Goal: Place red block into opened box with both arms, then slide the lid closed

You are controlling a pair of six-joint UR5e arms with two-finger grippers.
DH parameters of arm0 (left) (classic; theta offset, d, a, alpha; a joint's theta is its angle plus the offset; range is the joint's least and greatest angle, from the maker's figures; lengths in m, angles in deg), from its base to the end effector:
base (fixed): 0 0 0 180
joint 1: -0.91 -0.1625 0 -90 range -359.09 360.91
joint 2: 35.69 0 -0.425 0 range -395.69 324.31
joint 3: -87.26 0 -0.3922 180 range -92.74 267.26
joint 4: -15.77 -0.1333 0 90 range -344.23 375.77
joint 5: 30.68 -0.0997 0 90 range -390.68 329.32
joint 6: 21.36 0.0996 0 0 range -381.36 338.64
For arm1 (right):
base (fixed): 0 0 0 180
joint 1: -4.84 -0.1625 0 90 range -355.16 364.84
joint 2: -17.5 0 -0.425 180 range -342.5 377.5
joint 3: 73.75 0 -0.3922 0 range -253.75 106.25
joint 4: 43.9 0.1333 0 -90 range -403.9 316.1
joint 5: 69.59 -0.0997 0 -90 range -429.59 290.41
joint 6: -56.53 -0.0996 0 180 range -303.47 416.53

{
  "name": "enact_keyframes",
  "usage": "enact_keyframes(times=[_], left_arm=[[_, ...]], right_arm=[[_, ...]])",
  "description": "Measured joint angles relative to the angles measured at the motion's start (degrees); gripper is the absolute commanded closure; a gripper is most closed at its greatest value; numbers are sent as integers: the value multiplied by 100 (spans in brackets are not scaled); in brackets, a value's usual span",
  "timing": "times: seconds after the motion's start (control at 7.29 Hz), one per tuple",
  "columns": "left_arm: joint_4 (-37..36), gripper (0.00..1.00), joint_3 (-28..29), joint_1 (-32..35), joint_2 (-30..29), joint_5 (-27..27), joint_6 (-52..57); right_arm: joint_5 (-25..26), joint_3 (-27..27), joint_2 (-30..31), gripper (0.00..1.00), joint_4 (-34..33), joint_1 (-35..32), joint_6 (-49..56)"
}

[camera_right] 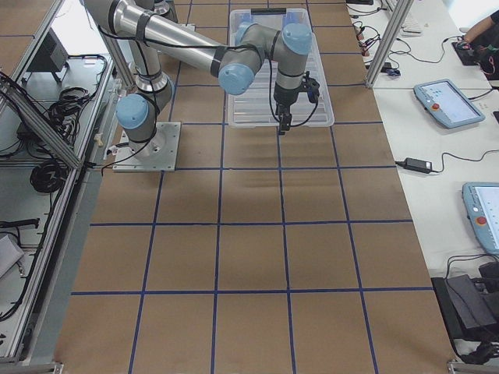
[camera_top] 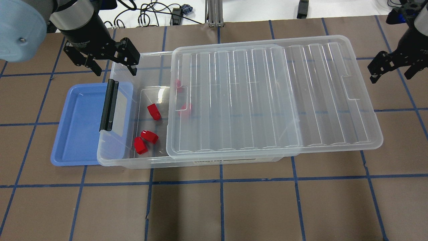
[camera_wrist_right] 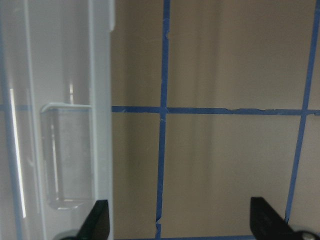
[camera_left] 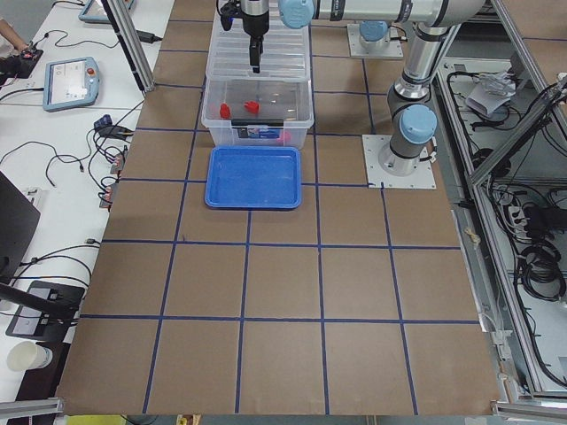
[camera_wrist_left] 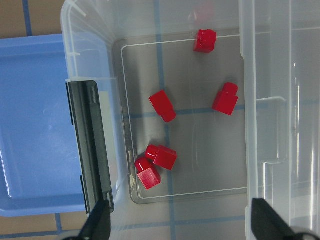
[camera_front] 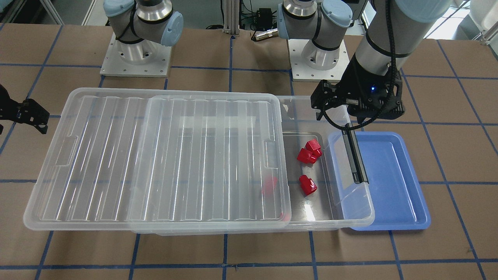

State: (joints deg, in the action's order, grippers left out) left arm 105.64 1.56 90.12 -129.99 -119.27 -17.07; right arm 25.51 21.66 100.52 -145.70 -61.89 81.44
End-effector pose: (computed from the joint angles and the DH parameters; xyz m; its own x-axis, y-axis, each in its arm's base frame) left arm -0.1285 -0.5258 0.4870 -0.9978 0.0611 0.0244 0.0610 0.9981 -0.0041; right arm -0.0964 -0.5392 0.4000 -0.9966 -0.0308 0.0763 -0.0273 0.9985 0.0468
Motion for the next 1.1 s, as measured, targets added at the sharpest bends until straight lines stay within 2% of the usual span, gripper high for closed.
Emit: enact_keyframes(times=[0.41, 1.1], left_arm=[[-26, 0, -45, -1, 1, 9, 1], [-21, 0, -61, -9, -43, 22, 1]], right_arm=[[73, 177, -174, 0, -340, 151, -12], [36, 303, -283, 0, -421, 86, -86]])
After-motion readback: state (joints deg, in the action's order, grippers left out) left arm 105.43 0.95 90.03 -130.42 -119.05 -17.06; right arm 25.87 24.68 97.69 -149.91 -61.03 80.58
